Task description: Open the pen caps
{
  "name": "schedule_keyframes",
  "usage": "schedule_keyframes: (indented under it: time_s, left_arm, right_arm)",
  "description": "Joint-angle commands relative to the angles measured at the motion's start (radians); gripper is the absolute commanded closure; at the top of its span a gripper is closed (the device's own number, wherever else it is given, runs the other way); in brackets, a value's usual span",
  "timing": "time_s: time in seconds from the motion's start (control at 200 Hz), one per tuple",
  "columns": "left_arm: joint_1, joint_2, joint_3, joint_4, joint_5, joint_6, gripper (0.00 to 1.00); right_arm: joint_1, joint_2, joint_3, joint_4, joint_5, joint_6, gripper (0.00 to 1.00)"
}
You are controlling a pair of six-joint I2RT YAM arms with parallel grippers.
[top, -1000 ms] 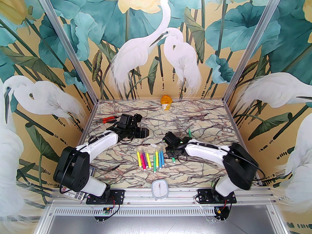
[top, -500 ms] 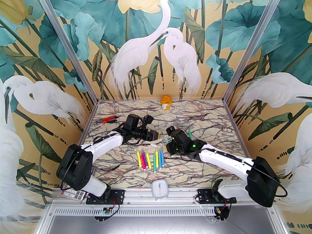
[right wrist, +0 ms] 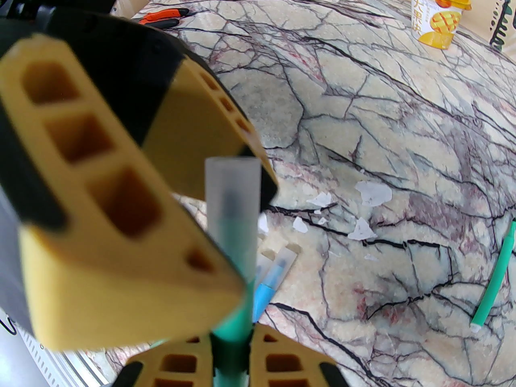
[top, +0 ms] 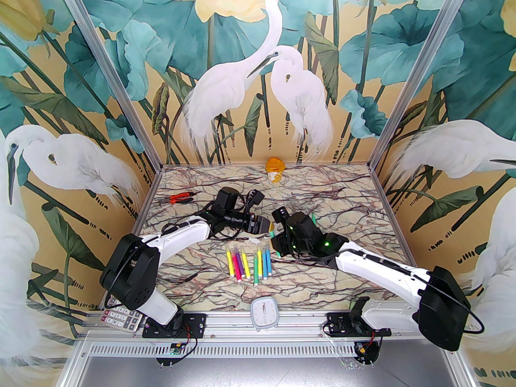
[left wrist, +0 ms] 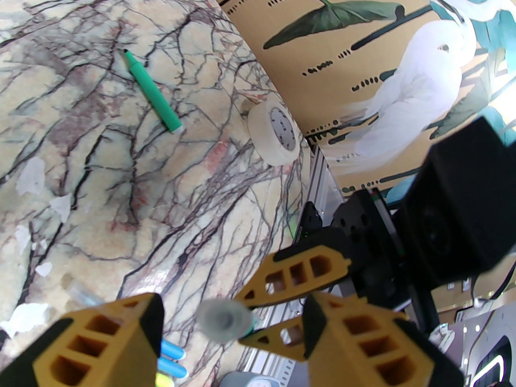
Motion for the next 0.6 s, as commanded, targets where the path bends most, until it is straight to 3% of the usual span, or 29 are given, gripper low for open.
schedule_keyframes:
  time_s: [0.0, 0.485, 0.54, 0.595]
  left_arm:
    - [-0.008, 0.011, 0.029, 0.021, 0.027, -0.009, 0.45]
    - [-0.009, 0.023, 0.046, 0.024, 0.034, -0.036, 0.80]
    - [-0.009, 0.023, 0.046, 0.029, 0.037, -0.043, 0.82]
    - [-0.009, 0.023, 0.046, 0.033, 0.040, -0.047, 0.85]
  right_arm:
    - [0.000, -0.021, -0.013, 0.023, -0.015, -0.018, 0.92]
    - [0.000, -0.044, -0.035, 0.034, -0.004, -0.022, 0.92]
    - [0.000, -0.048, -0.036, 0.038, -0.001, -0.023, 0.89]
    - [0.000, -0.051, -0.041, 0.043, 0.002, -0.022, 0.80]
